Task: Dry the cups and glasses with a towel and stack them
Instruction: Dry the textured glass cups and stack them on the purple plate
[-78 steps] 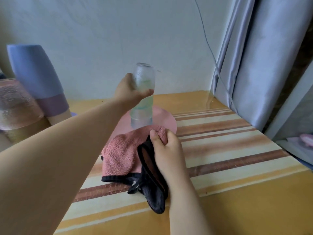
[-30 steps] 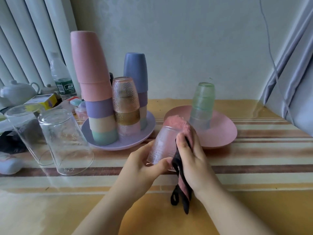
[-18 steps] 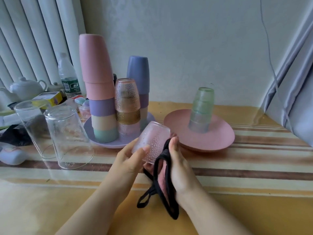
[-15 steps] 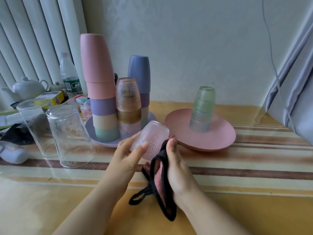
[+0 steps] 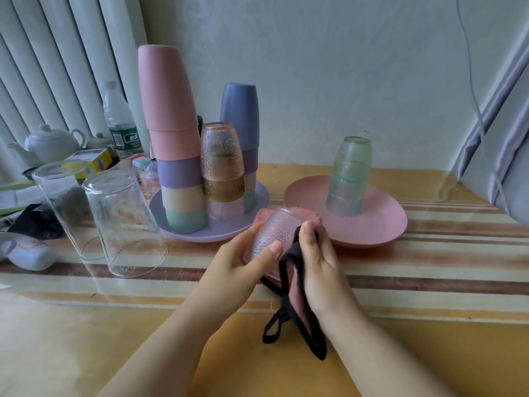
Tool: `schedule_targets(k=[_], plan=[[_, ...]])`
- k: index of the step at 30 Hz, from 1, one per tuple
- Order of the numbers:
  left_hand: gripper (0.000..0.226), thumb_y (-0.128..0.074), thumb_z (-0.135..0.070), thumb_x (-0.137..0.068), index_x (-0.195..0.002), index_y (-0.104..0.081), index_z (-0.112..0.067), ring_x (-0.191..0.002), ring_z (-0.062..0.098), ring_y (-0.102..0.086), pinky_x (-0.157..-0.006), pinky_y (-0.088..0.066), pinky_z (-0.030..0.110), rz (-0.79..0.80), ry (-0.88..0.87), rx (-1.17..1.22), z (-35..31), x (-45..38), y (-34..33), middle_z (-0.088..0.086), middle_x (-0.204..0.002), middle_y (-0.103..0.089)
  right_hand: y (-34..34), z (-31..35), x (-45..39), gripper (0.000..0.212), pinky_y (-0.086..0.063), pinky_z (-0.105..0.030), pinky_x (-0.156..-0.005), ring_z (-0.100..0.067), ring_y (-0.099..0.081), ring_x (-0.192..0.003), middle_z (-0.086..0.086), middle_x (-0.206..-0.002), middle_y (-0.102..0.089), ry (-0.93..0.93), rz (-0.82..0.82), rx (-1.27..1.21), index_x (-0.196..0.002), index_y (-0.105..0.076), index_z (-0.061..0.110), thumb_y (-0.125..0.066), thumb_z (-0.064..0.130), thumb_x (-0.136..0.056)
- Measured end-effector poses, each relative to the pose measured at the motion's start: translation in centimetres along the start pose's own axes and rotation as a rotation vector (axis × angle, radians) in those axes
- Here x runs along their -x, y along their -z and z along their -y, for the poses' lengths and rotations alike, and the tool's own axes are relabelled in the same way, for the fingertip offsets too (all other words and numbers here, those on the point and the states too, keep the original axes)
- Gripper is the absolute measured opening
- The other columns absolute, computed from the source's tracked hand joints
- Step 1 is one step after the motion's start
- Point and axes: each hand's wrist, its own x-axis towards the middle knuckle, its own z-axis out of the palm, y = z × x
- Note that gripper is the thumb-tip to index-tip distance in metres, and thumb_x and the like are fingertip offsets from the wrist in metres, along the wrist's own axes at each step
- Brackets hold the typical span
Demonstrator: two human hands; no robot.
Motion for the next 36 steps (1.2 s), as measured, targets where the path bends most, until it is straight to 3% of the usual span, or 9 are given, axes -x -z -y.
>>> schedule_targets(k=[5,10,14,17,21,26,29,33,36], plan=[[0.042,-0.051,-0.037,-0.09,-0.121,-0.064,-0.013,-0.11,0.028,-0.065,-0.099,-0.05,0.039,0.137,0.131,0.278,0.2,0.2,-0.2,0.015,-0.118,-0.068,1.2,0.7,-1.0,0.082,-0.04,-0.041,-0.104,-0.018,-0.059,-0.116,-0.01,-0.127,-0.062,-0.162,0.076,-0.37,-0.126,-0.056,0.015,-0.051,0.075,-0.07],[0.035,-0.055,-0.032,-0.09,-0.118,-0.068,-0.016,-0.104,0.018,-0.067,-0.08,-0.054,0.025,0.102,0.143,0.504,0.2,0.3,-1.1,0.011,-0.119,-0.069,-0.2,0.1,-1.1,0.084,-0.046,-0.039,-0.092,-0.028,-0.063,-0.109,-0.02,-0.12,-0.064,-0.312,0.18,-0.785,-0.123,-0.058,0.006,-0.07,0.065,-0.064],[0.022,-0.064,-0.038,-0.079,-0.099,-0.075,-0.036,-0.093,0.007,-0.067,-0.08,-0.055,0.027,-0.038,0.143,0.372,-0.5,0.2,-0.5,-0.005,-0.108,-0.071,0.0,-2.1,-0.8,0.032,-0.048,-0.028,-0.082,-0.022,-0.062,-0.101,-0.013,-0.122,-0.063,-0.338,0.045,-0.59,-0.126,-0.053,0.013,-0.047,0.026,-0.097],[0.027,-0.063,-0.059,-0.08,-0.104,-0.068,-0.048,-0.107,0.011,-0.057,-0.1,-0.047,0.04,-0.154,0.046,0.062,0.0,0.0,-0.1,0.0,-0.115,-0.054,-0.4,-0.7,-0.5,0.069,-0.042,-0.044,-0.102,-0.03,-0.059,-0.112,-0.02,-0.124,-0.062,-0.258,0.134,-0.561,-0.126,-0.055,0.007,-0.038,0.058,-0.082],[0.025,-0.051,-0.05,-0.084,-0.099,-0.06,-0.032,-0.075,-0.001,-0.056,-0.071,-0.045,0.015,-0.359,-0.115,-0.082,1.0,-0.3,-0.6,-0.007,-0.083,-0.06,0.1,0.0,-0.1,0.109,-0.033,-0.047,-0.112,-0.022,-0.045,-0.132,-0.006,-0.142,-0.049,-0.116,0.017,-0.154,-0.14,-0.044,0.022,-0.04,0.092,-0.057],[0.056,-0.047,-0.069,-0.084,-0.123,-0.055,-0.029,-0.111,0.019,-0.061,-0.097,-0.048,0.042,-0.29,-0.065,-0.251,1.1,0.1,-0.7,0.003,-0.113,-0.068,0.2,-0.6,-0.6,0.059,-0.03,-0.027,-0.108,-0.002,-0.04,-0.124,0.022,-0.13,-0.042,-0.133,-0.038,-0.152,-0.139,-0.038,0.042,-0.037,0.065,-0.085],[0.078,-0.051,-0.074,-0.074,-0.14,-0.042,-0.032,-0.115,0.042,-0.052,-0.1,-0.043,0.05,-0.195,-0.014,-0.309,1.6,-0.1,-0.8,0.015,-0.123,-0.061,-0.4,-0.7,-0.7,0.054,-0.037,-0.038,-0.109,-0.007,-0.053,-0.119,0.016,-0.125,-0.059,-0.131,0.002,-0.218,-0.117,-0.057,0.045,-0.055,0.075,-0.072],[0.078,-0.056,-0.063,-0.074,-0.143,-0.039,-0.032,-0.094,0.024,-0.067,-0.089,-0.053,0.039,-0.125,-0.015,-0.216,1.8,-0.2,-0.6,-0.002,-0.132,-0.058,-1.2,-1.2,-0.5,0.048,-0.047,-0.047,-0.099,-0.017,-0.064,-0.106,0.0,-0.109,-0.068,-0.072,0.029,-0.299,-0.108,-0.06,0.04,-0.063,0.06,-0.064],[0.079,-0.057,-0.066,-0.077,-0.145,-0.039,-0.029,-0.115,0.011,-0.061,-0.098,-0.05,0.038,-0.059,-0.006,-0.212,1.8,-0.4,-0.5,-0.007,-0.138,-0.055,-0.8,-1.0,-0.3,0.042,-0.053,-0.032,-0.085,-0.01,-0.068,-0.095,0.003,-0.102,-0.07,-0.009,-0.018,-0.287,-0.105,-0.06,0.037,-0.067,0.062,-0.071]])
